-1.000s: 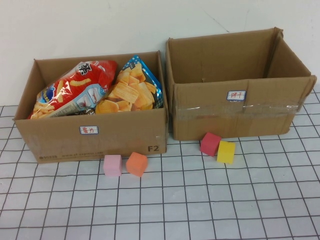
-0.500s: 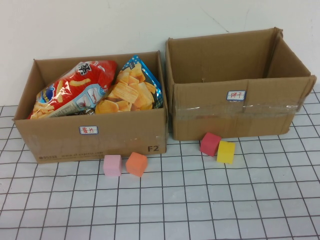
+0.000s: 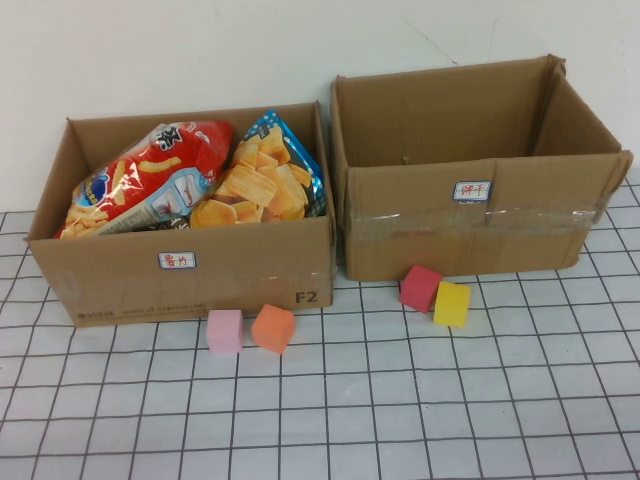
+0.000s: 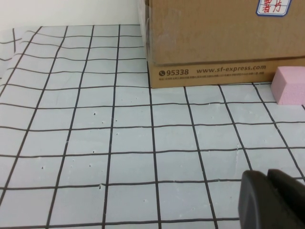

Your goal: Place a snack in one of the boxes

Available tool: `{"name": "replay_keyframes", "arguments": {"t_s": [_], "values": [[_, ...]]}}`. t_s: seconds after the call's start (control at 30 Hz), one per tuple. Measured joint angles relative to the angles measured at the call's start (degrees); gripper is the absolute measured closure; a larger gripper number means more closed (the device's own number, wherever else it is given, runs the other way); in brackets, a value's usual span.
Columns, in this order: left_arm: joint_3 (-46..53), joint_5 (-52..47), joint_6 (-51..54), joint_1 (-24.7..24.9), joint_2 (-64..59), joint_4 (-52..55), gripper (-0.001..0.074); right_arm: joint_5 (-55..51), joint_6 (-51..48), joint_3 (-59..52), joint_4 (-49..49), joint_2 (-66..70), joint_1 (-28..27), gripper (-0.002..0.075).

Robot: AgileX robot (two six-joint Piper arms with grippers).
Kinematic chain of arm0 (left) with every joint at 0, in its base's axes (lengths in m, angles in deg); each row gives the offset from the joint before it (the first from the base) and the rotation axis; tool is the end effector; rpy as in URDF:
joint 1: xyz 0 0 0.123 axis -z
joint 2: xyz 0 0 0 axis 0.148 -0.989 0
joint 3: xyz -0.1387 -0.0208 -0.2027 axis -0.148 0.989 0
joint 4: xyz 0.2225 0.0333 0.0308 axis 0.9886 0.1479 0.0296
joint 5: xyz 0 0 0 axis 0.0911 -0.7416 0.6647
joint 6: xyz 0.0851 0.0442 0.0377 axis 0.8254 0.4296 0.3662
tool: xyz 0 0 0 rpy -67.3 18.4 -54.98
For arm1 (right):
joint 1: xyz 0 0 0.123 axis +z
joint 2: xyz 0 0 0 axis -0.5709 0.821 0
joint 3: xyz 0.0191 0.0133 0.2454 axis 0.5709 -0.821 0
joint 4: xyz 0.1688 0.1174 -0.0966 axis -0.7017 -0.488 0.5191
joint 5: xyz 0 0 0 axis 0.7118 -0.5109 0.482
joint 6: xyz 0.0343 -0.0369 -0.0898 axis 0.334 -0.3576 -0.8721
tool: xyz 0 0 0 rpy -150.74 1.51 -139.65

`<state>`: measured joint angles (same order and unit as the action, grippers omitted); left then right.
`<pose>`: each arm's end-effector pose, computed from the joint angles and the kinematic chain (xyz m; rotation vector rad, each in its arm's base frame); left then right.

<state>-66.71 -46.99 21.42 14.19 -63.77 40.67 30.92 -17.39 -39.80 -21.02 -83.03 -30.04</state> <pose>0.0782 -0.0085 0.1743 0.0293 1.8389 -0.1253 0.0744 -0.0050 0.2186 -0.2609 1.8304 -0.2399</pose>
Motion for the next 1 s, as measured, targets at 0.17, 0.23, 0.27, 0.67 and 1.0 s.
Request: {"name": "replay_keyframes", "arguments": {"t_s": [0.17, 0.23, 0.27, 0.67, 1.0], "values": [[0.0, 0.0, 0.0, 0.0, 0.0, 0.0, 0.0736, 1.3, 0.0, -10.4, 3.4, -3.6, -0.1, 0.0727], [0.0, 0.0, 0.0, 0.0, 0.0, 0.0, 0.0736, 4.1, -0.1, -11.0, 7.0, -3.8, -0.1, 0.0727], [0.0, 0.0, 0.0, 0.0, 0.0, 0.0, 0.0736, 5.1, -0.1, -11.3, 8.3, -3.8, -0.2, 0.0727], [0.0, 0.0, -0.1, 0.0, 0.0, 0.0, 0.0736, 7.4, 13.3, -11.7, -0.2, -3.8, -0.2, 0.0727], [0.0, 0.0, -0.1, 0.0, 0.0, 0.0, 0.0736, 7.6, 6.7, -11.7, -7.7, -3.8, -0.2, 0.0727]]}}
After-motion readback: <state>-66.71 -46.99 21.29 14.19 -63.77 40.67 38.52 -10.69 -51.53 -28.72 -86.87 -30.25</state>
